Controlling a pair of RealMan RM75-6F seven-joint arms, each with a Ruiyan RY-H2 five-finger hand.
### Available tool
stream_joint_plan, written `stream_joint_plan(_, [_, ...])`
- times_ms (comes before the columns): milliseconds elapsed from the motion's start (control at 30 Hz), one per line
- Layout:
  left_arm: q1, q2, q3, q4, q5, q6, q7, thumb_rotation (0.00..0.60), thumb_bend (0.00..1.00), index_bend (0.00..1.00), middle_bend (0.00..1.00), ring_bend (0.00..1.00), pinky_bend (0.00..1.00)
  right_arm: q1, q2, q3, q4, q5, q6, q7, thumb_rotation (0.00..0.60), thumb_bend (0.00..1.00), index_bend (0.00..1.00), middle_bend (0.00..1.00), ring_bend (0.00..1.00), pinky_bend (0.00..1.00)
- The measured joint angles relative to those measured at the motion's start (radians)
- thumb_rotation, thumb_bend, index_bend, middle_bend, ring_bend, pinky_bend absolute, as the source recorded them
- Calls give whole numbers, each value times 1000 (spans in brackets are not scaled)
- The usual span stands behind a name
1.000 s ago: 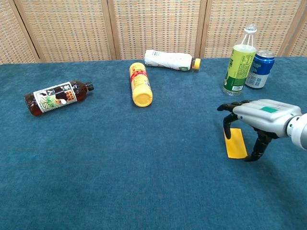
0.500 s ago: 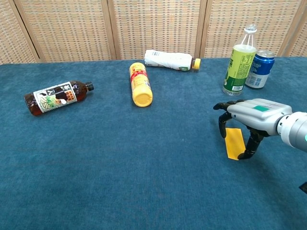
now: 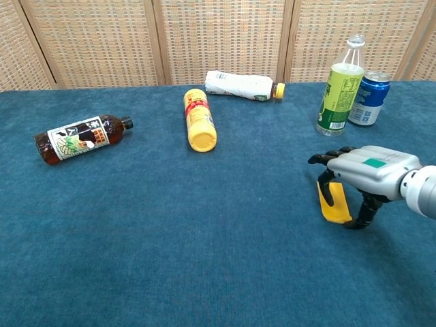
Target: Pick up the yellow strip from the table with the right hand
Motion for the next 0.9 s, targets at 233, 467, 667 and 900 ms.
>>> stream_joint_plan(233, [0, -2, 2, -2, 3, 2, 7, 600, 0, 0, 0, 0, 0, 0, 16, -10, -4, -9, -20, 10, 600, 104, 521, 1, 0, 0])
stream_joint_plan(467, [-1, -4, 2, -1, 1, 0, 9, 600, 0, 0, 0, 0, 0, -1, 10, -10, 6, -21, -28, 37, 600, 162, 565, 29, 0, 0])
stream_joint_plan(667, [-2, -3, 2, -2, 1, 0, 8, 600, 0, 0, 0, 0, 0, -3, -2, -4, 29, -45, -36, 78, 600, 297, 579, 46, 0, 0])
stream_joint_plan(900, [-2, -3, 1, -1, 0, 0, 6, 600, 0, 0, 0, 0, 0, 3, -9, 4, 30, -45, -46, 82, 600, 481, 599, 57, 0, 0])
